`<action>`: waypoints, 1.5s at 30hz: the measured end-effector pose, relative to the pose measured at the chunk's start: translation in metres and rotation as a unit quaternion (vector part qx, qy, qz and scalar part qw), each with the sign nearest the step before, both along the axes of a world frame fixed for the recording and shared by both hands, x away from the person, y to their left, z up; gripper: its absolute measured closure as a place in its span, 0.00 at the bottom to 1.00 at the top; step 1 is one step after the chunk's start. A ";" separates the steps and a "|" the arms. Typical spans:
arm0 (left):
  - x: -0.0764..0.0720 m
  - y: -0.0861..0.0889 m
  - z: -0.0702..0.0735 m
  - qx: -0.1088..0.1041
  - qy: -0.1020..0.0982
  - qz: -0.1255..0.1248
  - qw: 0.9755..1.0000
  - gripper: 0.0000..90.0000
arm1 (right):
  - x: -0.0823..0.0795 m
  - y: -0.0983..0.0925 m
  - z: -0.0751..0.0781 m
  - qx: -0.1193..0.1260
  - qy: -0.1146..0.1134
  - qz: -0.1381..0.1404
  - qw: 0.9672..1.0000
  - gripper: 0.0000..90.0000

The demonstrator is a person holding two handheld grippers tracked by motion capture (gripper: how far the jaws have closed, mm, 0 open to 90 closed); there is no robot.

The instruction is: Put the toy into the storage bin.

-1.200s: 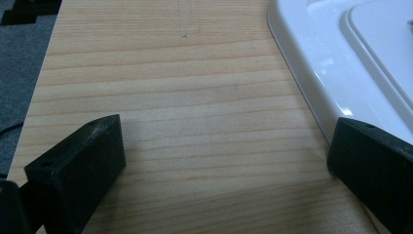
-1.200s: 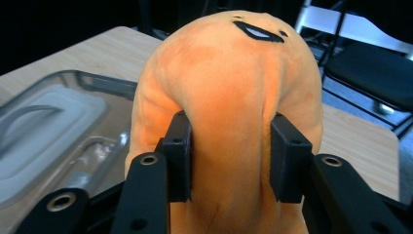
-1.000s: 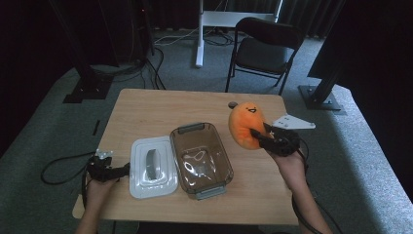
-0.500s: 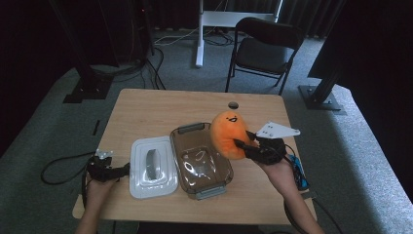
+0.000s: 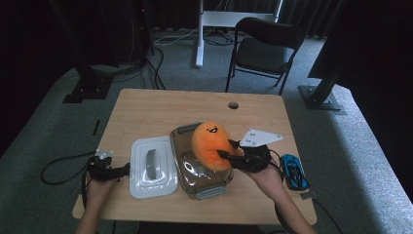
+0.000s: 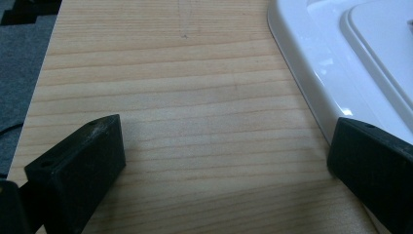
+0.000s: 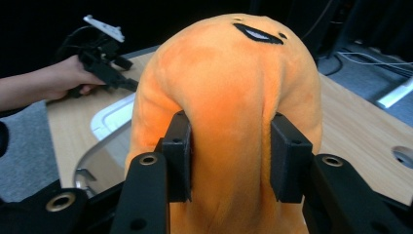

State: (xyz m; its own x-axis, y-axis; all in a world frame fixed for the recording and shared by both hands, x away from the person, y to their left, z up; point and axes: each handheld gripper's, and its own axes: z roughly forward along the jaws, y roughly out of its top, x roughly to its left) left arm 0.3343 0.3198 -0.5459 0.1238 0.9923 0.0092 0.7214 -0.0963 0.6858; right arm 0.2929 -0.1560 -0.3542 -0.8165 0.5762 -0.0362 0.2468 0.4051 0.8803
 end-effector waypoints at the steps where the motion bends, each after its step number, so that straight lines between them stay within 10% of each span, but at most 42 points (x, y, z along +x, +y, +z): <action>1: 0.000 0.000 0.000 0.000 0.000 0.000 1.000 0.01 | -0.001 0.002 0.000 -0.001 0.001 0.004 1.000 0.65; 22: 0.000 0.000 0.000 0.000 0.001 0.000 1.000 0.01 | -0.001 0.042 -0.036 -0.042 0.045 0.060 0.996 0.64; 45: 0.000 0.000 0.000 0.000 0.001 0.000 1.000 0.01 | 0.010 0.046 -0.055 -0.069 0.077 0.047 0.993 0.63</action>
